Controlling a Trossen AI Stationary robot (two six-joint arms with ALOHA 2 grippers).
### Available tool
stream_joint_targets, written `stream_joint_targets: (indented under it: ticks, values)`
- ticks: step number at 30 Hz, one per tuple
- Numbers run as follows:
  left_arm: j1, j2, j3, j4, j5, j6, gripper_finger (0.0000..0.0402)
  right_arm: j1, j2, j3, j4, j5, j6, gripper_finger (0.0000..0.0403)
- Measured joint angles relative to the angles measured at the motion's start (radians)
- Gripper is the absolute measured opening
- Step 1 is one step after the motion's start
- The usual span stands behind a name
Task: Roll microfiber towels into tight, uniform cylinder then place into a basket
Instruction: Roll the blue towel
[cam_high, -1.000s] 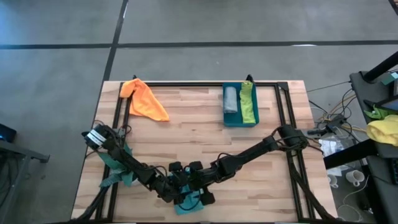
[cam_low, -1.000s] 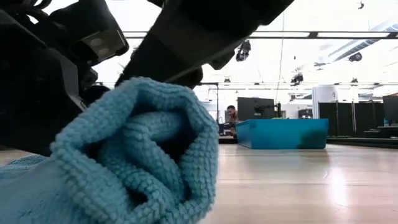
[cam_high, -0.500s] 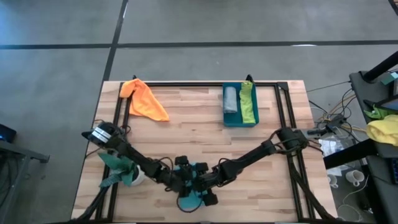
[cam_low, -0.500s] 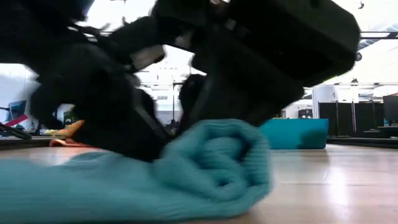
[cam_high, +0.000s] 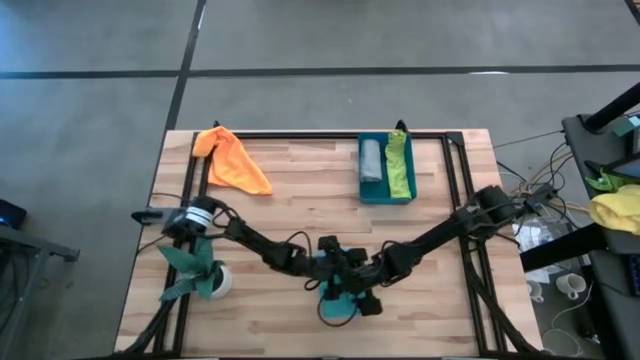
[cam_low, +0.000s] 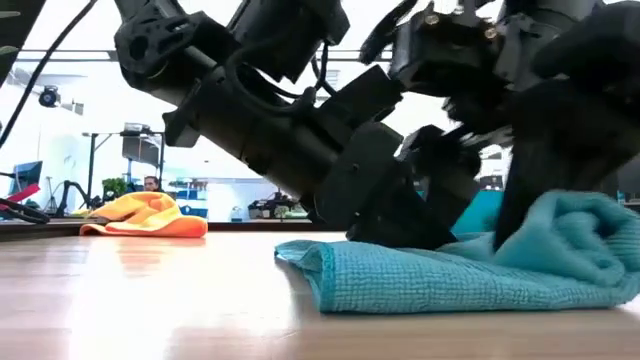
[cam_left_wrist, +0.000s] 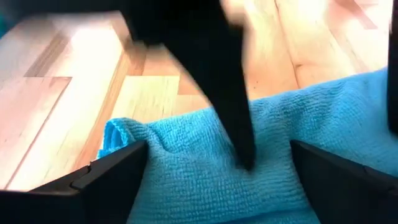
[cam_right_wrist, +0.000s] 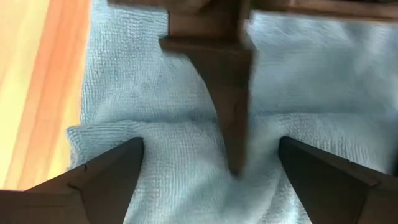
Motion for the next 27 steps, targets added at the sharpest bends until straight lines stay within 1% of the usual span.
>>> stream_joint_targets:
  ticks: [3,5,8,10,17,21,24,27]
  values:
    - [0.0,-0.003,-0.005,-0.003,-0.002,0.002,0.0377,0.007,-0.087,-0.054,0.021,0.013,0.046,0.037]
    - [0.001,-0.007,-0.007,-0.003,0.001,0.004,0.0377,0.015,-0.113,-0.093,0.061,0.029,0.074,0.037]
    - [0.001,-0.007,-0.007,-0.003,0.002,0.004,0.0377,0.024,-0.106,-0.133,0.136,0.033,0.101,0.037]
    - [0.0,-0.008,-0.009,-0.003,0.002,0.004,0.0377,0.034,-0.094,-0.134,0.197,0.035,0.106,0.037]
    - [-0.001,-0.008,-0.014,-0.008,0.01,0.005,0.0377,0.103,-0.006,-0.141,0.302,0.064,0.16,0.037]
    - [-0.001,-0.008,-0.014,-0.009,0.011,0.005,0.0377,0.113,0.004,-0.137,0.3,0.096,0.17,0.037]
    - [-0.001,-0.008,-0.014,-0.009,0.013,0.004,0.0377,0.113,-0.028,-0.136,0.265,0.091,0.175,0.037]
    - [-0.001,-0.009,-0.014,-0.009,0.013,0.005,0.0377,0.115,-0.087,-0.128,0.204,0.084,0.192,0.037]
